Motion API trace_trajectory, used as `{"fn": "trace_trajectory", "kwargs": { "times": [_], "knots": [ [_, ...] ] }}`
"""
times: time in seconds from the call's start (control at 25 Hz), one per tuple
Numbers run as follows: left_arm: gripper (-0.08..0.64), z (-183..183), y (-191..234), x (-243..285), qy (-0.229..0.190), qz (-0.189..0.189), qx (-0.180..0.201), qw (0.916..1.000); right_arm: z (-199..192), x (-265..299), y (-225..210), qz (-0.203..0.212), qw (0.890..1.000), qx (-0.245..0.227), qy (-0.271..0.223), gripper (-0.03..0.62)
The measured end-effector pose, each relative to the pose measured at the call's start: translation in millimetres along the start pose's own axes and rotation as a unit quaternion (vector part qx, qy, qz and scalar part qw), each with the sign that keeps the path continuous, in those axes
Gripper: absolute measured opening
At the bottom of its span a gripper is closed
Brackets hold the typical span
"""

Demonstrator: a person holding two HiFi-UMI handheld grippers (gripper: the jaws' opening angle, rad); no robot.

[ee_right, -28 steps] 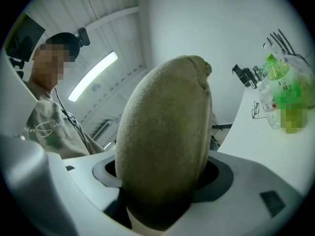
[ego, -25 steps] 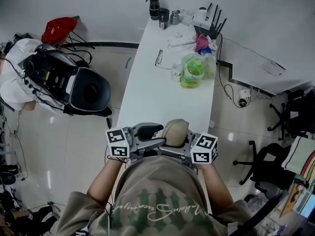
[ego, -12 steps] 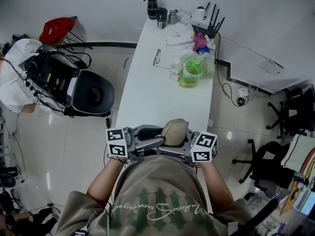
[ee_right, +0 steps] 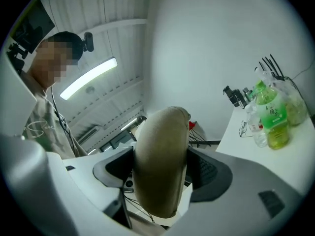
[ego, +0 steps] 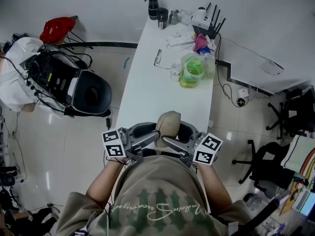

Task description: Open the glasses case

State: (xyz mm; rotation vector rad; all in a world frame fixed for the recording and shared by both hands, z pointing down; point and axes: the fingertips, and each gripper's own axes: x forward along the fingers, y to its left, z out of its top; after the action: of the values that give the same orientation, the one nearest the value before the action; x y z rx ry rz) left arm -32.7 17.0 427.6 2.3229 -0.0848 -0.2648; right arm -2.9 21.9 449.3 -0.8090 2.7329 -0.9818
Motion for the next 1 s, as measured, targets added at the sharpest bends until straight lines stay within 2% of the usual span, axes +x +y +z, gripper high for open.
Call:
{"fn": "trace_trajectory", "kwargs": {
  "times": [0.12, 0.2, 0.28, 0.44, 0.6, 0.68, 0.8, 0.84, 0.96, 1.0],
  "knots": [
    [0.15, -2.0, -1.3, 0.7, 0.031, 0.008, 0.034, 0.9989, -4.1, 0.2, -1.0, -0.007, 1.0, -0.006, 0.019, 0.341],
    [0.152, -4.5, -2.4, 0.8, 0.046, -0.004, 0.044, 0.998, -6.3, -1.9, -1.3, 0.002, 1.0, 0.014, 0.019, 0.336],
    [0.152, -6.5, -3.0, -0.3, 0.046, -0.018, 0.051, 0.9975, -7.7, -3.1, -1.5, 0.012, 0.999, 0.03, 0.014, 0.334],
    [0.153, -8.6, -9.4, 0.3, 0.048, -0.019, 0.099, 0.9937, -7.1, -5.5, 0.1, 0.033, 0.998, 0.058, -0.006, 0.333],
    [0.16, -9.4, -11.1, 3.3, 0.053, -0.037, 0.087, 0.9941, -6.6, -9.7, 0.4, 0.045, 0.995, 0.087, -0.029, 0.333],
    [0.175, -8.5, -12.4, 4.1, 0.066, -0.035, 0.092, 0.9929, -2.7, -10.2, 5.8, 0.045, 0.997, 0.061, -0.03, 0.333],
    [0.213, -5.5, -17.5, 4.5, 0.08, -0.04, 0.096, 0.9914, 6.7, -11.4, 19.0, 0.039, 0.999, -0.028, -0.007, 0.333],
    [0.213, -4.7, -18.3, 4.2, 0.077, -0.043, 0.09, 0.992, 8.6, -10.8, 20.8, 0.037, 0.998, -0.045, 0.001, 0.333],
    [0.21, -5.3, -19.1, 1.8, 0.057, -0.045, 0.08, 0.9942, 4.8, -6.7, 18.1, 0.023, 0.999, -0.04, 0.014, 0.333],
    [0.182, -5.8, -19.9, 0.9, 0.049, -0.047, 0.08, 0.9944, 1.6, -5.6, 16.4, 0.015, 0.999, -0.03, 0.015, 0.334]
  ]
}}
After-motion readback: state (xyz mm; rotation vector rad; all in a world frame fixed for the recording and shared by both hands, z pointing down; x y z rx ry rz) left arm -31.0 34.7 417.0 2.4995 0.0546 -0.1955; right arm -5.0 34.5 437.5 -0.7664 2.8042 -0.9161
